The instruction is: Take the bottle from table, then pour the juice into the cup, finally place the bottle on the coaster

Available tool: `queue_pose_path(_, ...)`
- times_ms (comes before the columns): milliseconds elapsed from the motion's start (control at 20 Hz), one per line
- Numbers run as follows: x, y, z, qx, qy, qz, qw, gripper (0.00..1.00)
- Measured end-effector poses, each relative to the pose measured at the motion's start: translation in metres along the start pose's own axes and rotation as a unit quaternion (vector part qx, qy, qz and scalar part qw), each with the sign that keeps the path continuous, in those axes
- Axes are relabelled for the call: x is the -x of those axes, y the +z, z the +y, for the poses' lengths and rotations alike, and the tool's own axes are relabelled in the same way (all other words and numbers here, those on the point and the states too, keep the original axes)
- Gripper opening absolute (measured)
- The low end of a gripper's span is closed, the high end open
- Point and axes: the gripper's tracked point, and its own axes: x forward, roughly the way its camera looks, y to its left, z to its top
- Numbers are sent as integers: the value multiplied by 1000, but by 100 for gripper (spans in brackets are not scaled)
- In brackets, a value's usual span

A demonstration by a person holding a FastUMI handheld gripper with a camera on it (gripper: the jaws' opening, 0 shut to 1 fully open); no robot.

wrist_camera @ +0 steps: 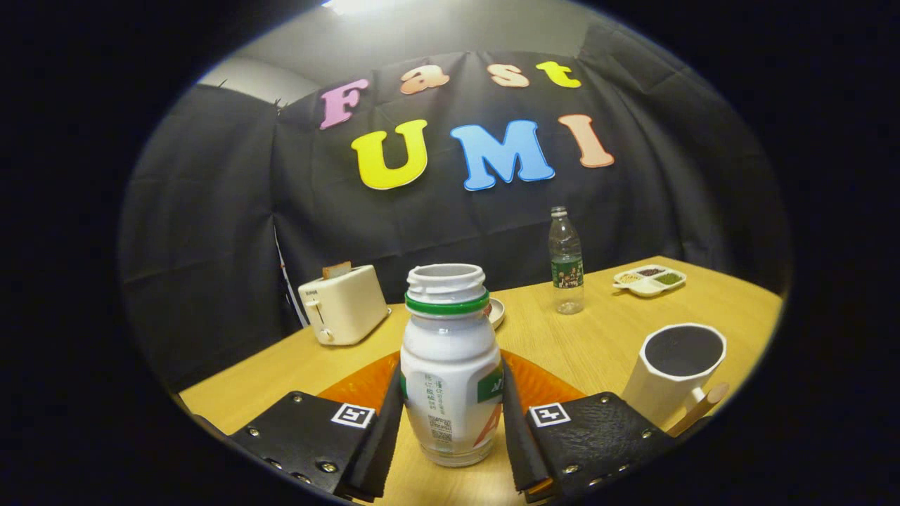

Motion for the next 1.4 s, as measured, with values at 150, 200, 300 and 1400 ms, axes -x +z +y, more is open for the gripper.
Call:
queue_pose_path(150,1,12,-2,-78,7,-20,997,65)
queue_pose_path(200,0,15,-2,-101,8,-26,995,65)
queue_pose_path(300,0,21,-2,-145,13,-36,989,65)
queue_pose_path(1400,2,62,-25,-518,84,-126,842,65)
